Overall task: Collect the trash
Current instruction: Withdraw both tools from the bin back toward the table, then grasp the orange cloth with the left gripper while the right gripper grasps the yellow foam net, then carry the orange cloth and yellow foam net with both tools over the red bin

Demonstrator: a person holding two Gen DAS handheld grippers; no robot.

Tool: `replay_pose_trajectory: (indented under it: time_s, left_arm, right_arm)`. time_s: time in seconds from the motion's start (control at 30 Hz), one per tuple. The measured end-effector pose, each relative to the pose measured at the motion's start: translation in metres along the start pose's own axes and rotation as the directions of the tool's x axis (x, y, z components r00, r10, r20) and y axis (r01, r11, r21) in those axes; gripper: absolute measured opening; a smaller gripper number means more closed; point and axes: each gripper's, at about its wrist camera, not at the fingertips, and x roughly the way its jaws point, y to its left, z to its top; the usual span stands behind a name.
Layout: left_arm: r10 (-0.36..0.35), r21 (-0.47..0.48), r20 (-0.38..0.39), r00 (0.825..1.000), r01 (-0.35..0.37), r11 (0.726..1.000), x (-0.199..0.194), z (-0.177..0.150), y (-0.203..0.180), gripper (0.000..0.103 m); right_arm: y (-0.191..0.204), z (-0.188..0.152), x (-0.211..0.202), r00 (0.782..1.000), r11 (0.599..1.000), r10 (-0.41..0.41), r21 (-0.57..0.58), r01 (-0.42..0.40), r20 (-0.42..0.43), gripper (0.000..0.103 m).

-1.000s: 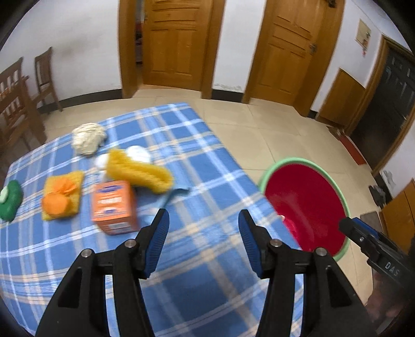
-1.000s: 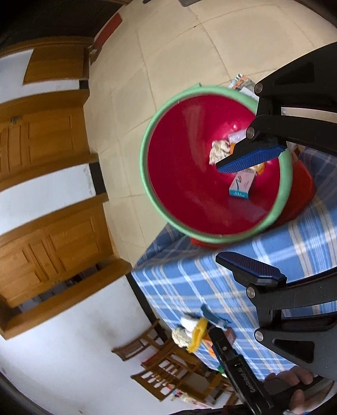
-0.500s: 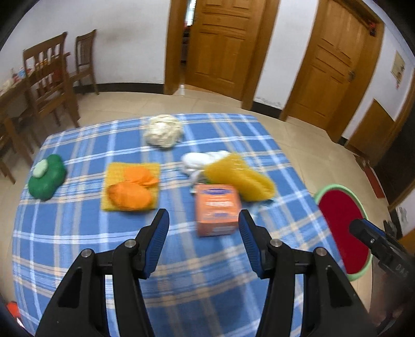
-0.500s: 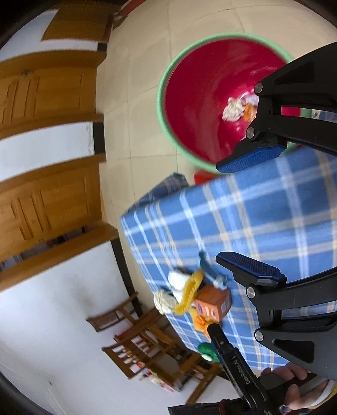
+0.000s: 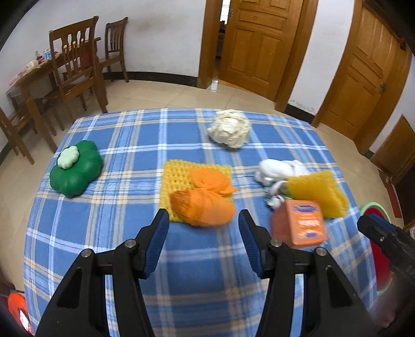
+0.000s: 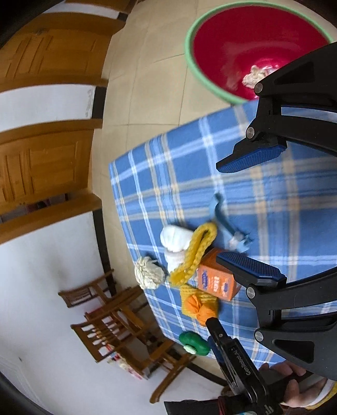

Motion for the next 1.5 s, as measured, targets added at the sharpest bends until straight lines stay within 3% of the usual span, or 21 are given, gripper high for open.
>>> replay_pose_trajectory:
  time_s: [0.4, 0.53, 0.6, 0.67, 0.87, 1.0, 1.5]
  left_arm:
    - [-0.028, -0.021, -0.029, 0.999, 0.027, 0.999, 0.025, 0.004, 0.007, 0.056]
    - [-0.044, -0.017, -0.022, 0.999, 0.043, 0.999, 0.024, 0.005, 0.006, 0.056]
    - [-0.055, -0.022, -0.020, 0.998, 0.055, 0.998, 0.023, 0.005, 0.007, 0.047]
    - [-0.064, -0.028, -0.017, 0.998, 0.063, 0.998, 0.022, 0.004, 0.007, 0.045]
    - [-0.069, -0.025, -0.004, 0.998, 0.069, 0.997, 0.016, 0.003, 0.006, 0.036]
    - [-0.074, -0.029, 0.007, 0.997, 0.075, 0.997, 0.011, 0.003, 0.006, 0.031]
    - [-0.093, -0.021, 0.057, 0.994, 0.094, 0.995, -0.022, -0.003, 0.006, 0.030]
  right_arm:
    - [0.021, 0.013, 0.037, 1.000, 0.997, 0.014, -0.078, -0.016, -0.027, 0.064]
    - [0.024, 0.012, 0.043, 0.999, 0.996, 0.030, -0.083, -0.033, -0.038, 0.047]
    - [0.025, 0.011, 0.045, 0.998, 0.996, 0.035, -0.081, -0.039, -0.044, 0.039]
    - [0.025, 0.010, 0.045, 0.998, 0.996, 0.040, -0.078, -0.044, -0.047, 0.031]
    - [0.022, 0.006, 0.043, 0.998, 0.996, 0.051, -0.072, -0.054, -0.047, 0.016]
    - [0.021, 0.004, 0.038, 0.998, 0.996, 0.058, -0.069, -0.061, -0.034, 0.013]
    - [0.018, -0.003, 0.003, 0.997, 0.997, 0.069, -0.045, -0.068, 0.027, 0.013]
